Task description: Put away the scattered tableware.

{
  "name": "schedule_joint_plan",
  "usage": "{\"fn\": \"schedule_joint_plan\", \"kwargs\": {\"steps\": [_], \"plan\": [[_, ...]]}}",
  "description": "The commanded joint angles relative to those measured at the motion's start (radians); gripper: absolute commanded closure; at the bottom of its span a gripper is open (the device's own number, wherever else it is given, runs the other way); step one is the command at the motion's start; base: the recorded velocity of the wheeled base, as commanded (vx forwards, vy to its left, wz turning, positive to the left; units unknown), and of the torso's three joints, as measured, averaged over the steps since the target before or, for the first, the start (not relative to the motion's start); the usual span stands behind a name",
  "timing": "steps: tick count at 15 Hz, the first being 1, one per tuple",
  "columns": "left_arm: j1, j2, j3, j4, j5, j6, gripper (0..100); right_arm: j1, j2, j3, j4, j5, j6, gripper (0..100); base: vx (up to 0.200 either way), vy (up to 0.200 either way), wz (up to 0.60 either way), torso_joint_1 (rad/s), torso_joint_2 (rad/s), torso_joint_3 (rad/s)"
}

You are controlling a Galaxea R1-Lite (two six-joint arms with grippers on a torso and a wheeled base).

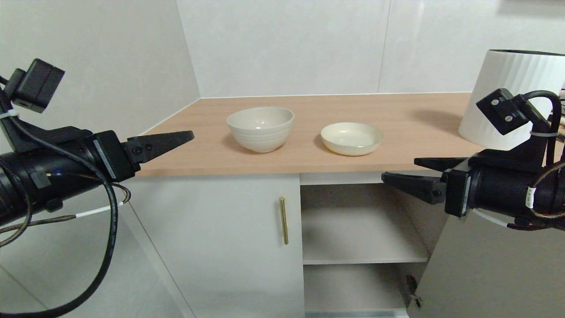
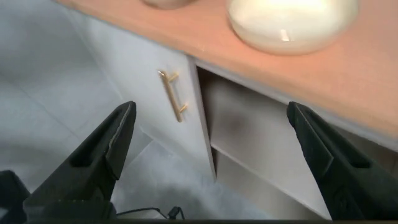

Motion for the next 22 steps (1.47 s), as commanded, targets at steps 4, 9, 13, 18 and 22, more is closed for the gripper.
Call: {"fn": "schedule_joint_plan", "kwargs": {"steps": [4,9,13,18,22], "plan": [[0.007,0.016,-0.001,-0.001,0.0,-0.001,0,0.0,0.006,0.004,0.001,0.002,0.0,0,0.0,0.0,0.0,0.181,-0.48,-0.288],[0.008,0.149,-0.073,0.002,0.003,-0.001,0,-0.023,0.111,-0.004,-0.136,0.002,-0.068,0,0.0,0.0,0.0,0.125,-0.31,-0.184],[0.005,0.289,-0.345,0.157,0.095,0.001,0,-0.054,0.21,-0.34,0.188,-0.023,0.023,0,0.0,0.0,0.0,0.007,-0.01,-0.008],[-0.092,0.318,-0.552,0.602,0.281,-0.06,0,-0.052,0.344,-0.518,0.36,-0.236,0.161,0,0.0,0.0,0.0,0.0,0.0,0.0],[-0.158,0.468,-0.641,0.576,0.413,-0.212,0,-0.051,0.388,-0.522,0.324,-0.293,0.162,0,0.0,0.0,0.0,0.0,0.0,0.0]]}}
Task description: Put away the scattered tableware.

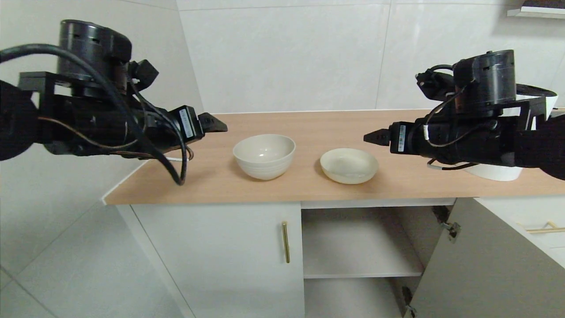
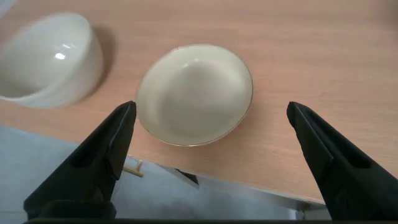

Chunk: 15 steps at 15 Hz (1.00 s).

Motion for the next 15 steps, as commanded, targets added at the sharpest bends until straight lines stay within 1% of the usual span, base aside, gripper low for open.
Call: {"fn": "schedule_joint_plan", "kwargs": {"steps": [1,2,3,4,7,9,11,12,15], "plan": [[-0.047,0.13,-0.055,-0.028,0.062,-0.05,0,0.001,0.038,-0.003,-0.001,-0.001,0.0,0,0.0,0.0,0.0,0.0,0.0,0.0],[-0.048,0.163,-0.06,-0.056,0.099,-0.052,0,0.001,0.038,-0.001,-0.001,-0.001,0.0,0,0.0,0.0,0.0,0.0,0.0,0.0],[-0.047,0.185,-0.061,-0.082,0.117,-0.054,0,0.001,0.036,-0.001,-0.001,-0.001,0.0,0,0.0,0.0,0.0,0.0,0.0,0.0],[-0.043,0.217,-0.061,-0.117,0.122,-0.054,0,0.001,0.032,0.002,-0.001,-0.001,0.0,0,0.0,0.0,0.0,0.0,0.0,0.0],[-0.039,0.266,-0.069,-0.139,0.123,-0.052,0,0.001,0.03,0.002,-0.001,-0.001,0.0,0,0.0,0.0,0.0,0.0,0.0,0.0],[-0.022,0.289,-0.081,-0.139,0.123,-0.05,0,0.001,0.033,0.005,-0.001,-0.001,0.0,0,0.0,0.0,0.0,0.0,0.0,0.0],[-0.022,0.295,-0.083,-0.139,0.123,-0.05,0,0.003,0.032,0.005,-0.001,-0.001,0.0,0,0.0,0.0,0.0,0.0,0.0,0.0],[-0.022,0.303,-0.081,-0.139,0.122,-0.05,100,0.003,0.032,0.005,-0.001,-0.001,0.0,0,0.0,0.0,0.0,0.0,0.0,0.0],[-0.024,0.311,-0.081,-0.139,0.12,-0.05,100,0.004,0.03,0.01,-0.001,-0.001,0.0,0,0.0,0.0,0.0,0.0,0.0,0.0]]}}
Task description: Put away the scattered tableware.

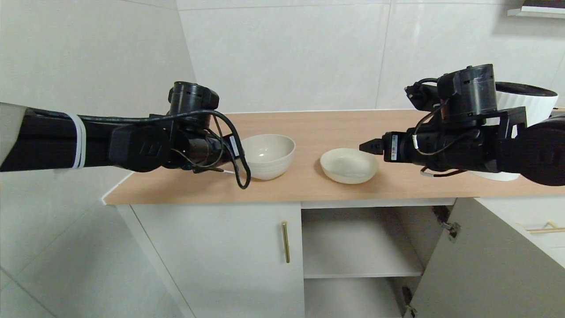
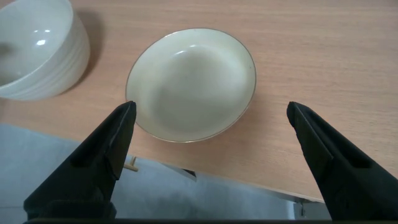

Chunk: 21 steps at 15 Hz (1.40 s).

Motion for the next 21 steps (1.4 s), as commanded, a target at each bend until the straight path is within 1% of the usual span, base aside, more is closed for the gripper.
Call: {"fn": "schedule_joint_plan", "kwargs": {"steps": [1,5,7,9,10,11,13,16,18,21], "plan": [[-0.001,0.005,0.0,0.001,0.0,0.0,100,0.001,-0.005,0.002,0.0,0.0,0.0,0,0.0,0.0,0.0,0.0,0.0,0.0],[-0.004,-0.05,0.011,0.002,0.003,-0.005,100,0.001,-0.003,0.002,-0.002,0.0,0.0,0,0.0,0.0,0.0,0.0,0.0,0.0],[-0.018,-0.125,0.051,0.002,-0.002,-0.002,100,0.0,0.0,-0.001,-0.002,0.0,0.0,0,0.0,0.0,0.0,0.0,0.0,0.0],[-0.026,-0.159,0.077,0.002,-0.015,0.001,100,0.0,0.029,-0.009,0.0,-0.003,-0.001,0,0.0,0.0,0.0,0.0,0.0,0.0],[-0.029,-0.162,0.081,0.002,-0.017,0.001,100,0.0,0.049,-0.021,0.0,-0.02,-0.001,0,0.0,0.0,0.0,0.0,0.0,0.0],[-0.052,-0.179,0.095,0.002,-0.017,0.001,100,0.0,0.091,-0.043,0.0,-0.072,-0.003,0,0.0,0.0,0.0,0.0,0.0,0.0],[-0.073,-0.213,0.114,0.001,-0.018,0.003,100,-0.002,0.138,-0.079,0.003,-0.136,-0.001,0,0.0,0.0,0.0,0.0,0.0,0.0],[-0.076,-0.23,0.12,0.001,-0.022,0.001,100,-0.005,0.192,-0.115,0.007,-0.149,0.019,0,0.0,0.0,0.0,0.0,0.0,0.0],[-0.076,-0.23,0.124,0.001,-0.025,0.001,100,-0.014,0.224,-0.133,0.009,-0.176,0.023,0,0.0,0.0,0.0,0.0,0.0,0.0],[-0.076,-0.231,0.124,0.001,-0.031,0.001,100,-0.022,0.245,-0.142,0.009,-0.178,0.022,0,0.0,0.0,0.0,0.0,0.0,0.0]]}}
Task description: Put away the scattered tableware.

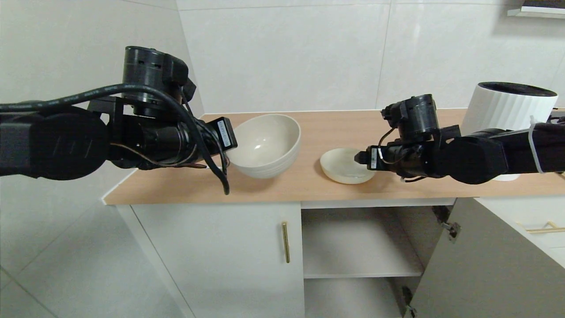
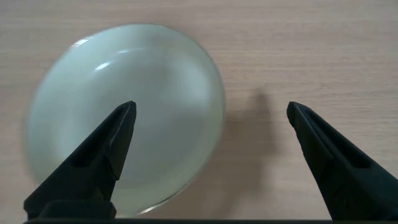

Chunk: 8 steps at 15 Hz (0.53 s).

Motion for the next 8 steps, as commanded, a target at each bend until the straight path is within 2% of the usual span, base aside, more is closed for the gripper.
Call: {"fn": "schedule_joint_plan", "kwargs": {"steps": [1,5,6,8], "plan": [[0.0,-0.005,0.0,-0.001,0.0,-0.001,100,-0.009,0.027,-0.005,0.0,0.0,0.001,0,0.0,0.0,0.0,0.0,0.0,0.0],[0.0,-0.005,0.0,0.0,0.0,-0.002,100,-0.013,0.035,-0.014,0.002,0.0,-0.001,0,0.0,0.0,0.0,0.0,0.0,0.0],[0.0,-0.006,0.0,0.0,0.0,-0.002,100,-0.013,0.038,-0.014,0.003,0.0,0.001,100,0.0,0.0,0.0,0.0,0.0,0.0],[0.0,-0.006,0.0,-0.001,0.0,-0.002,100,-0.013,0.038,-0.014,0.003,0.0,0.001,100,0.0,0.0,0.0,0.0,0.0,0.0]]}}
